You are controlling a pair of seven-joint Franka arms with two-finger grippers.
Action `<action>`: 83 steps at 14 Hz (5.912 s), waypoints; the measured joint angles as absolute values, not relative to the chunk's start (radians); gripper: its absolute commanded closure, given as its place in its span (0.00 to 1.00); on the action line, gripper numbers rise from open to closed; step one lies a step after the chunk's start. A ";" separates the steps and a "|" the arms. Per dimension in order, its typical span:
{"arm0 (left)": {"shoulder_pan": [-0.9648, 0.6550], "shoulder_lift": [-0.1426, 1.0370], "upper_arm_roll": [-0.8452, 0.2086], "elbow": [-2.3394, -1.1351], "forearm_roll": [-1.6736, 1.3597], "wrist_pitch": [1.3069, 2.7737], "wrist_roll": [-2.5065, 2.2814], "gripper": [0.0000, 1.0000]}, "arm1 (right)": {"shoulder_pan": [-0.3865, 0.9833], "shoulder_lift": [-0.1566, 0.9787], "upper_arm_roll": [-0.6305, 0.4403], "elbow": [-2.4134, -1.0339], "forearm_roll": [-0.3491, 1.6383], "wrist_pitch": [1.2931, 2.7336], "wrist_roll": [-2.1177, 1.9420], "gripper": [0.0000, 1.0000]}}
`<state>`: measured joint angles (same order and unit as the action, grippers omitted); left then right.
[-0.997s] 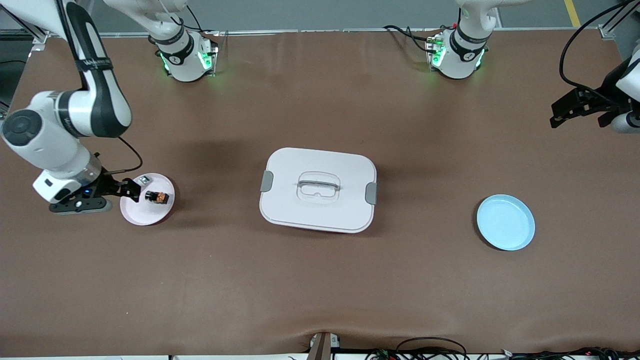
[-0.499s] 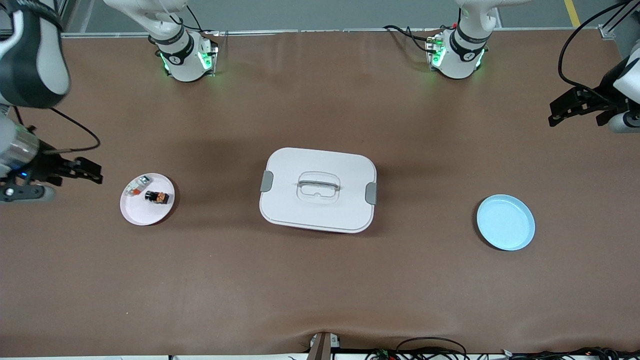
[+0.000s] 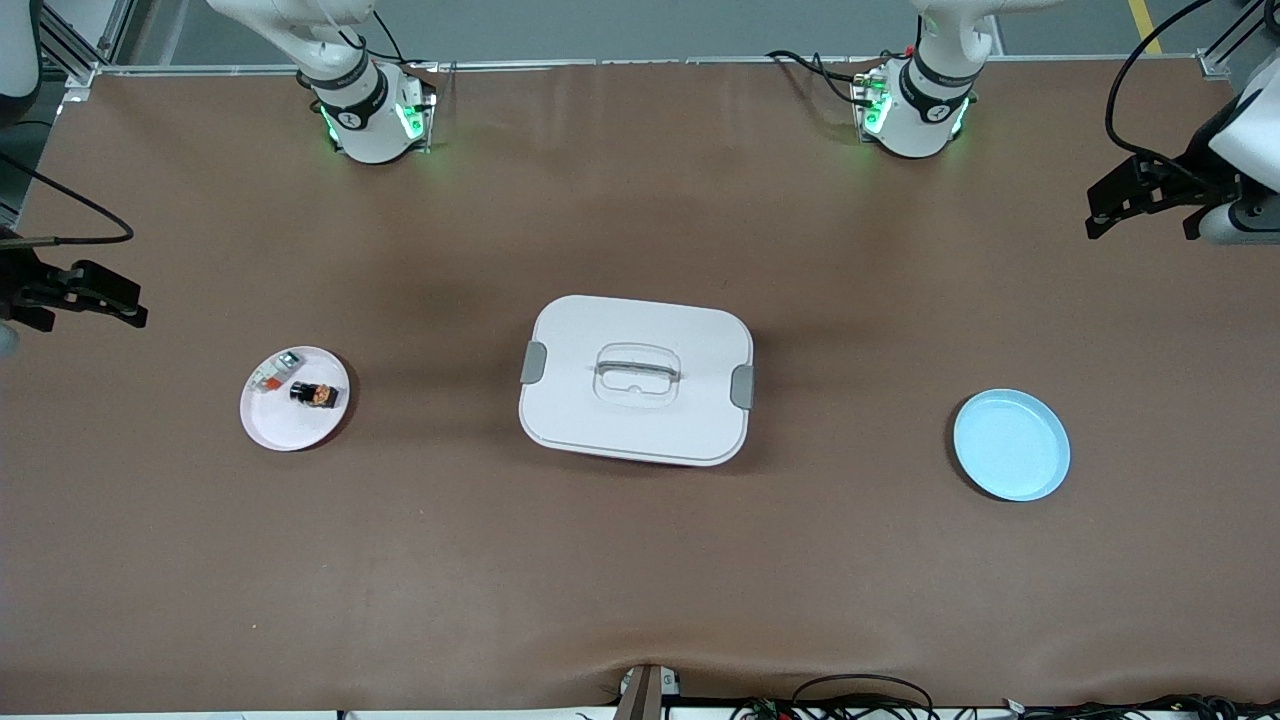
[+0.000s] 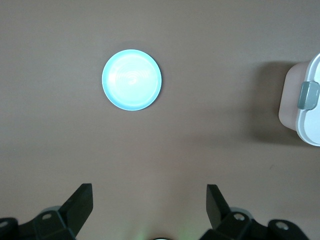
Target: Transfer orange switch to right arm and place
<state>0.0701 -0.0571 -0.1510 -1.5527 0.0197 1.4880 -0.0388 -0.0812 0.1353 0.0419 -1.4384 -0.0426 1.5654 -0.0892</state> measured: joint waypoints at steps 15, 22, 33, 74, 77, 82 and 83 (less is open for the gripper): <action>0.082 -0.065 -0.142 -1.553 0.020 1.469 -0.038 0.00 | -0.050 0.144 0.053 -1.421 -0.001 1.566 -0.089 0.00; 0.082 -0.065 -0.142 -1.553 0.020 1.467 -0.038 0.00 | -0.021 0.144 0.043 -1.404 -0.001 1.566 -0.089 0.00; 0.081 -0.069 -0.147 -1.553 0.020 1.459 -0.038 0.00 | -0.022 0.150 0.023 -1.379 -0.001 1.593 -0.088 0.00; 0.078 -0.099 -0.150 -1.553 0.020 1.449 -0.019 0.00 | -0.045 0.024 0.016 -1.543 -0.001 1.624 -0.048 0.00; 0.076 -0.100 -0.153 -1.553 0.015 1.449 -0.019 0.00 | -0.045 0.023 0.016 -1.543 -0.001 1.624 -0.048 0.00; 0.075 -0.100 -0.174 -1.553 0.008 1.438 -0.019 0.00 | -0.045 0.022 0.016 -1.543 -0.001 1.624 -0.048 0.00; 0.075 -0.101 -0.177 -1.553 0.007 1.435 -0.019 0.00 | -0.045 0.022 0.016 -1.543 -0.001 1.624 -0.048 0.00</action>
<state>0.0753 -0.1006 -0.1765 -1.5530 0.0072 1.4352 -0.0193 -0.0454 0.0224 0.0162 -1.5434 -0.0010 1.6241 -0.0483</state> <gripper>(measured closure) 0.000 0.000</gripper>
